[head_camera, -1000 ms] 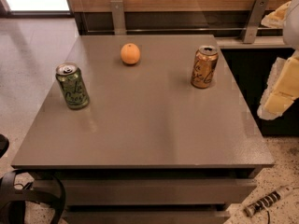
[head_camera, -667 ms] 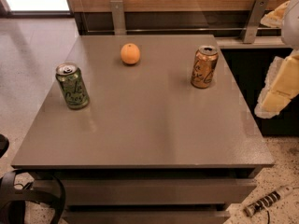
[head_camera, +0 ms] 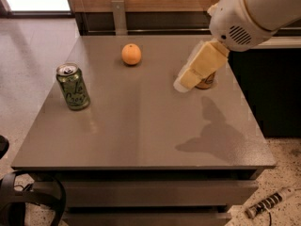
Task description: Pick orange
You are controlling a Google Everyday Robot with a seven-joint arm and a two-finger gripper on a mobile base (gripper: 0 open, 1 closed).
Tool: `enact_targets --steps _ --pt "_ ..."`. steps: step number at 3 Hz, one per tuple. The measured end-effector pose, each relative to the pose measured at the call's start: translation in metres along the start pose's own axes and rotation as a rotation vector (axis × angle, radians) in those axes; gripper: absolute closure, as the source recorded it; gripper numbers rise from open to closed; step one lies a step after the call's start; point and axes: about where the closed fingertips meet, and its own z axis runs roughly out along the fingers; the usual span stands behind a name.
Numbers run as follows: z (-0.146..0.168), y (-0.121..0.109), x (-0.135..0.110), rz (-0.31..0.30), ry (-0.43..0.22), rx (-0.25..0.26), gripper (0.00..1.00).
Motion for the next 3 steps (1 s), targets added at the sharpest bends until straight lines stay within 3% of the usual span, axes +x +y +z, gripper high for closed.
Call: enact_targets --steps 1,2,3 --pt "0.036 -0.002 -0.037 0.071 -0.132 0.038 0.00" --pt "0.068 -0.011 -0.045 0.138 -0.199 0.062 0.00" --pt "0.067 -0.017 -0.050 0.140 -0.219 0.084 0.00"
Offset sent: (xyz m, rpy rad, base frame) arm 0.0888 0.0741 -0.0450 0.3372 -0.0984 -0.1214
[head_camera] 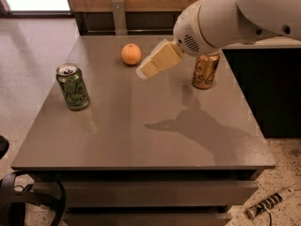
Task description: Pick orange
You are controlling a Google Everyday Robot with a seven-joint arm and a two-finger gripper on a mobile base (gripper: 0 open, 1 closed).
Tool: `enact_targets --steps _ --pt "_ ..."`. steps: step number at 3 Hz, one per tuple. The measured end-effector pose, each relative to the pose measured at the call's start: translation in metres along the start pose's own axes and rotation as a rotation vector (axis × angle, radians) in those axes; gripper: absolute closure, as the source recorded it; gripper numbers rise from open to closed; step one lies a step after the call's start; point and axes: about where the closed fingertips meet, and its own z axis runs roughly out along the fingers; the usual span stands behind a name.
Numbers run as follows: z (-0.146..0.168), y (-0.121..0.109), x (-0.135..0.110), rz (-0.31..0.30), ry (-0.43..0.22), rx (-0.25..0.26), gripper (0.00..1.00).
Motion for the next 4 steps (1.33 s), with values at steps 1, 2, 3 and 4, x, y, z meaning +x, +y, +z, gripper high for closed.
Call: enact_targets --steps 1,2,3,4 --pt "0.002 -0.002 -0.002 0.007 -0.011 0.005 0.00" --pt "0.025 -0.016 -0.008 0.031 -0.041 0.022 0.00" --pt "0.066 -0.034 -0.019 0.050 -0.086 0.029 0.00" --pt "0.104 -0.046 -0.026 0.078 -0.132 0.026 0.00"
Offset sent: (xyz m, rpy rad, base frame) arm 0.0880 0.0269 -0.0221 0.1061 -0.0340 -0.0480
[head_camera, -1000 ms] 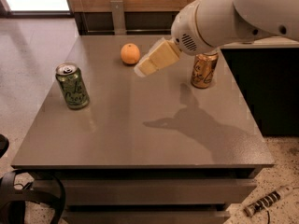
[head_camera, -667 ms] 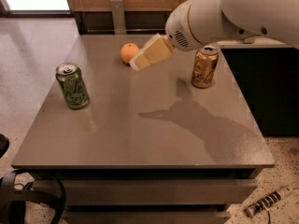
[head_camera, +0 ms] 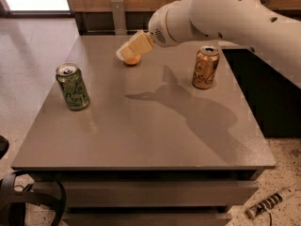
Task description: Pick orange
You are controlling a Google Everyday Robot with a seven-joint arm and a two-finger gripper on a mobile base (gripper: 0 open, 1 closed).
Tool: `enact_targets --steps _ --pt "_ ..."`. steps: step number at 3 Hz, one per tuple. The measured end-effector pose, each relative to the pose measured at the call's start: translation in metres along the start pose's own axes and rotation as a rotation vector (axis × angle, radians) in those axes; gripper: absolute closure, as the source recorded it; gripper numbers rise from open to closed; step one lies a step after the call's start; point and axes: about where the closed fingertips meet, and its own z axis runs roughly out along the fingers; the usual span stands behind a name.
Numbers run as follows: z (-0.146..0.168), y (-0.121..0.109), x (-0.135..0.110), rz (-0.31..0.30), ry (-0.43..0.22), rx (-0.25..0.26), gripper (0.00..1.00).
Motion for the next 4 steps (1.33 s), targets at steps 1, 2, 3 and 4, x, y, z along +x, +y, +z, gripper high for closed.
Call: enact_targets --steps 1,2,3,4 --pt "0.034 -0.001 0.006 0.048 -0.036 -0.016 0.00" --pt "0.075 0.008 0.019 0.122 -0.087 -0.043 0.00" --pt "0.104 0.013 0.025 0.171 -0.135 -0.046 0.00" --pt "0.123 0.011 0.031 0.201 -0.168 -0.030 0.00"
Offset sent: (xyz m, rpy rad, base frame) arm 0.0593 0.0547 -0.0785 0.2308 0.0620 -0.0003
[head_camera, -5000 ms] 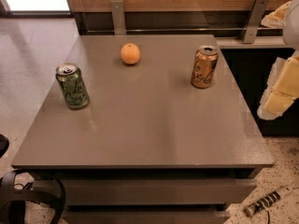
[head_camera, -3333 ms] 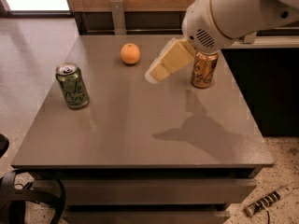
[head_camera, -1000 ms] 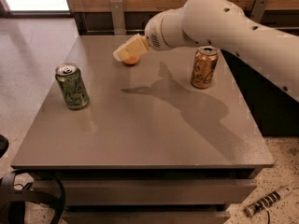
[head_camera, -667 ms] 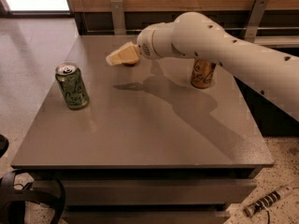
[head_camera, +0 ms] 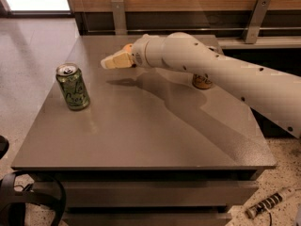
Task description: Pick orange
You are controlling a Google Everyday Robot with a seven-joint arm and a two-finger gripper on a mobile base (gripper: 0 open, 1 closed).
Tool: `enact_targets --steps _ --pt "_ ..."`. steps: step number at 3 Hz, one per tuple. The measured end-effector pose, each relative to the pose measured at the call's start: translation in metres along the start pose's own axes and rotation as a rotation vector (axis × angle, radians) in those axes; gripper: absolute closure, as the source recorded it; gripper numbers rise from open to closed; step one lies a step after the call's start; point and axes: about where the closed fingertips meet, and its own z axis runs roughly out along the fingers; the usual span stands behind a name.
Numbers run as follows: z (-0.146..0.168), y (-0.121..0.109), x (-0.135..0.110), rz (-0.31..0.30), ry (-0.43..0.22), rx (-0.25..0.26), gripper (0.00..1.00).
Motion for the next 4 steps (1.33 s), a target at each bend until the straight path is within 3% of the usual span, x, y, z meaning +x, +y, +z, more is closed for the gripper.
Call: enact_targets --steps 1,3,4 --pt "0.000 0.000 0.000 0.000 0.000 0.000 0.00" --pt "0.032 -0.017 0.021 0.027 -0.023 -0.018 0.00" --pt "0.033 -0.015 0.022 0.027 -0.022 -0.021 0.17"
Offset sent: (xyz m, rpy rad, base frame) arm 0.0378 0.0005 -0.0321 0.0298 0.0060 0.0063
